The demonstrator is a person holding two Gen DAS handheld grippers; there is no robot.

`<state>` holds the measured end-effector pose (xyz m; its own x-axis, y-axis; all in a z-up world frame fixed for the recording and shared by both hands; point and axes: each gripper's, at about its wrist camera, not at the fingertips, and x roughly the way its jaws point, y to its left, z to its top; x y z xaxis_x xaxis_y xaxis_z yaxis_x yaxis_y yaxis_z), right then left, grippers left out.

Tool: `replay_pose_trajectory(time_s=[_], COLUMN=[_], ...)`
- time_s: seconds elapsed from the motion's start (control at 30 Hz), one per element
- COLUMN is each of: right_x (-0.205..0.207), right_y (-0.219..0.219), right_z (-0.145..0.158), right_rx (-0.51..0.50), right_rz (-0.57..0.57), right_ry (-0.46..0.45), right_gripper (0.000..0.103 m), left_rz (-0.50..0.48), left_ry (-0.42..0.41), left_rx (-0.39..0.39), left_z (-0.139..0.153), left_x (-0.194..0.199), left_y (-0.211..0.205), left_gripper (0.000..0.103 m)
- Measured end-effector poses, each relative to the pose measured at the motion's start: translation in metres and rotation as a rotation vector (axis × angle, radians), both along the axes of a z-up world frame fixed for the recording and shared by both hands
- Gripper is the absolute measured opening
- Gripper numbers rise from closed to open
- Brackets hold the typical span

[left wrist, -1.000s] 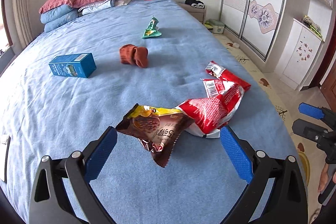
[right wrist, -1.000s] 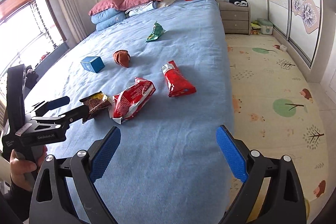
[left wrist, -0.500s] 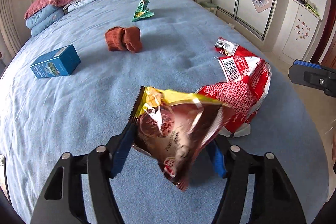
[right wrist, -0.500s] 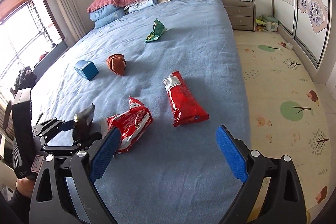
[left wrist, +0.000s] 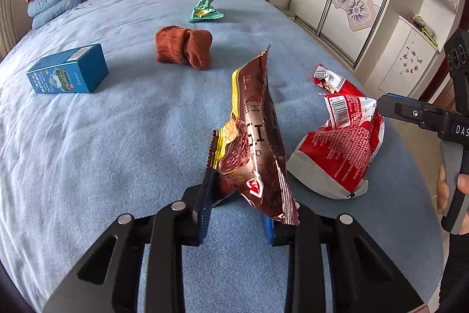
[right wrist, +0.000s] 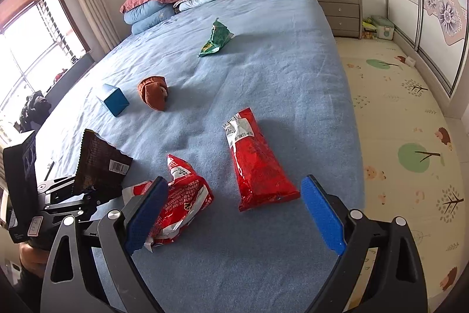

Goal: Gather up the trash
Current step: 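Grasp the brown snack bag with the left gripper and lift it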

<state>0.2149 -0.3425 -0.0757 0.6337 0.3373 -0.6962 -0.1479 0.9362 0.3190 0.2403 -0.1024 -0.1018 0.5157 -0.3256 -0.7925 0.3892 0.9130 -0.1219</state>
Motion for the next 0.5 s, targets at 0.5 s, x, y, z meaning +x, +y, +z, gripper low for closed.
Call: replay_pose_trajectory(time_s=[0.5], right_x=[0.059], right_y=[-0.002], right_z=[-0.013], right_rx=[-0.004], right_rz=[0.017], right_ry=[0.102], right_gripper=[0.069], left_rz=[0.0], left_ry=[0.01], left_rx=[-0.085], left_z=[-0.001], left_x=[0.004], left_y=[0.01], left_gripper=[0.027])
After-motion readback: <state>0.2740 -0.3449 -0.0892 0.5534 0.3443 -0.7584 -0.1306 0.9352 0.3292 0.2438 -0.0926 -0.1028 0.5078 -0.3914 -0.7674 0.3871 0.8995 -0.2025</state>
